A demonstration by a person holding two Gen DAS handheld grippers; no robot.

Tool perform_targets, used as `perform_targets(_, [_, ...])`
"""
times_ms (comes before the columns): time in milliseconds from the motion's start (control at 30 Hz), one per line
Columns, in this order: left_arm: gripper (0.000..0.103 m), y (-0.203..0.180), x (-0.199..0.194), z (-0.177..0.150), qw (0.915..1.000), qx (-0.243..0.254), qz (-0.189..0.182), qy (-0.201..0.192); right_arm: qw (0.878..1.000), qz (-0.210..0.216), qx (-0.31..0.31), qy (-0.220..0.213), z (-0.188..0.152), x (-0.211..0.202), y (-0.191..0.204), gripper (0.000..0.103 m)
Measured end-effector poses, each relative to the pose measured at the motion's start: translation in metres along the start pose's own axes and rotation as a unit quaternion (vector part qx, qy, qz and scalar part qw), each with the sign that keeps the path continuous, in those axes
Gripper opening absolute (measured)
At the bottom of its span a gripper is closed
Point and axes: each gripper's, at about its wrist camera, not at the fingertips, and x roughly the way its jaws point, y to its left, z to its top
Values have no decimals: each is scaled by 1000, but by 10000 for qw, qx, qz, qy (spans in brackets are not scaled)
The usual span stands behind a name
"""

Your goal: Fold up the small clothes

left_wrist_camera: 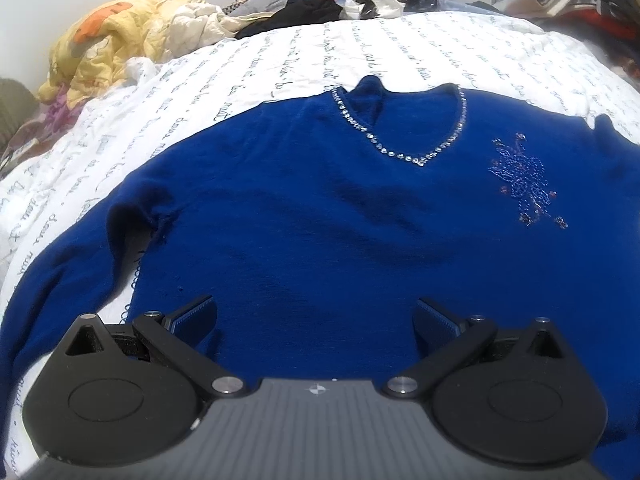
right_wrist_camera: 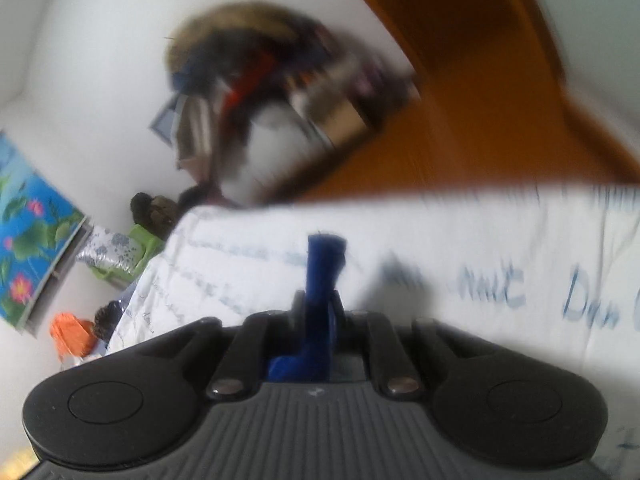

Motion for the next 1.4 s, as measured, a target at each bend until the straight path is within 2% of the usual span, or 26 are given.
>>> perform_targets(100, [103,2,-2,0,10000,-39,-29,-18,9979,71,-437,-472,16,-24,32,10])
perform_targets(200, [103,0,-4,-1,10000,-1,-31,-64,9883,-65,-1109,-1042,23,-51,69,10])
perform_targets(267, [103,-1,-3,-2,10000,-2,-42,-62,9792,-66,-1641,-1190,16,-63,97,10])
perform_targets(333, [103,0,-3,-2,10000,-18,-60,-53,9709,120,-2088,-1167,-1,-71,122,10])
perform_targets(533, [103,5,-3,0,9999,-70,-12,-87,9516,1199,-2781,-522,-78,-89,184,10])
perform_targets(667, [103,13,-5,1,9997,-199,3,-116,9318,1858,-3117,-128,-128,-103,223,10])
perform_targets(800, [103,19,-5,-1,9996,-240,37,-141,9077,2340,-3476,212,-172,-115,261,10])
perform_targets(933, [103,27,-5,-6,9995,-289,77,-135,8858,2683,-3736,618,-221,-121,298,10])
perform_targets(1100, [103,45,-5,-11,9987,-441,240,-86,8521,3069,-4092,1106,-289,-124,343,10])
perform_targets(1400, [103,81,-9,-19,9951,-900,402,0,7950,3523,-4587,1831,-388,-128,398,10])
